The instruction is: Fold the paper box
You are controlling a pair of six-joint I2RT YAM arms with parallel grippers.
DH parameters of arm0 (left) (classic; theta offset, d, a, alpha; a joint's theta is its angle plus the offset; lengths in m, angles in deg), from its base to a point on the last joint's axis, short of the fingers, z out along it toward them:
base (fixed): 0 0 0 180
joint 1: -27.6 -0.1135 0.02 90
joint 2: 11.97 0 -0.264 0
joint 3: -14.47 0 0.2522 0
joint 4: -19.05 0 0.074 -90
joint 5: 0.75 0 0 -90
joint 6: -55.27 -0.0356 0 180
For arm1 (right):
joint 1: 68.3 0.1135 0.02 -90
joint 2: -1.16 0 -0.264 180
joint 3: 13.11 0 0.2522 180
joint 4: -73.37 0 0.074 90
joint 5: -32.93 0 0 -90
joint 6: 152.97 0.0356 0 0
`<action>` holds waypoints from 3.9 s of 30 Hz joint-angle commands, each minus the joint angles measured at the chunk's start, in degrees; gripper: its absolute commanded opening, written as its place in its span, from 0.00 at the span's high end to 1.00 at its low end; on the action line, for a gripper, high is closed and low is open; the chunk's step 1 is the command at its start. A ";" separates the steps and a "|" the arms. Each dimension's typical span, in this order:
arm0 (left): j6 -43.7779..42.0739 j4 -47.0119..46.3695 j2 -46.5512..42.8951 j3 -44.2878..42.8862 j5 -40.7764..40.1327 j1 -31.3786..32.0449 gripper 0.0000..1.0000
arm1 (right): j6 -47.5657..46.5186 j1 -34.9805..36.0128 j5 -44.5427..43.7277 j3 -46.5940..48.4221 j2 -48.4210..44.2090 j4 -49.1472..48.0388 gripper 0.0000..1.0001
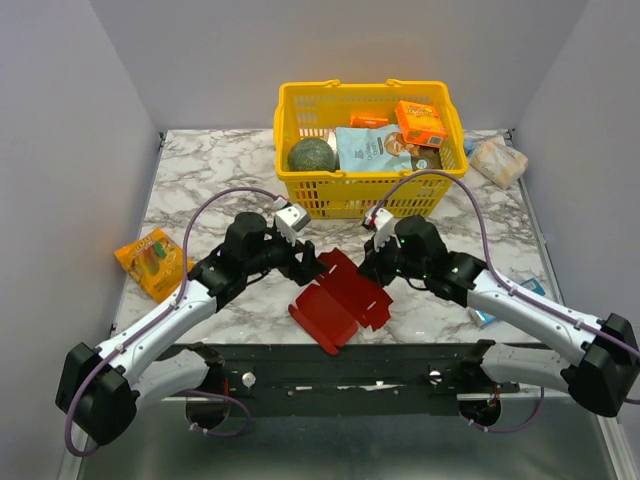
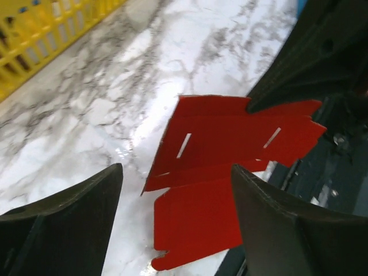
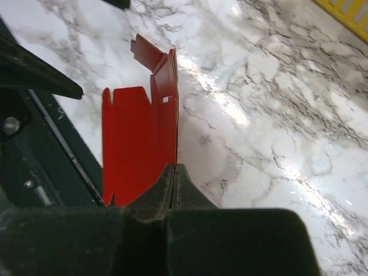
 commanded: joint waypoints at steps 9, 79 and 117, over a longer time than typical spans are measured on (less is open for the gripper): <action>19.07 -7.87 -11.54 15.34 -21.41 1.05 0.24 | 1.82 6.07 -31.54 5.63 9.98 3.19 0.99; 16.88 -46.99 7.43 27.92 -6.80 0.79 0.36 | 1.38 16.27 -24.07 9.15 5.86 6.09 0.99; 21.02 -51.58 18.95 23.45 -11.45 5.88 0.91 | 7.71 16.18 -32.86 12.66 12.36 7.49 0.99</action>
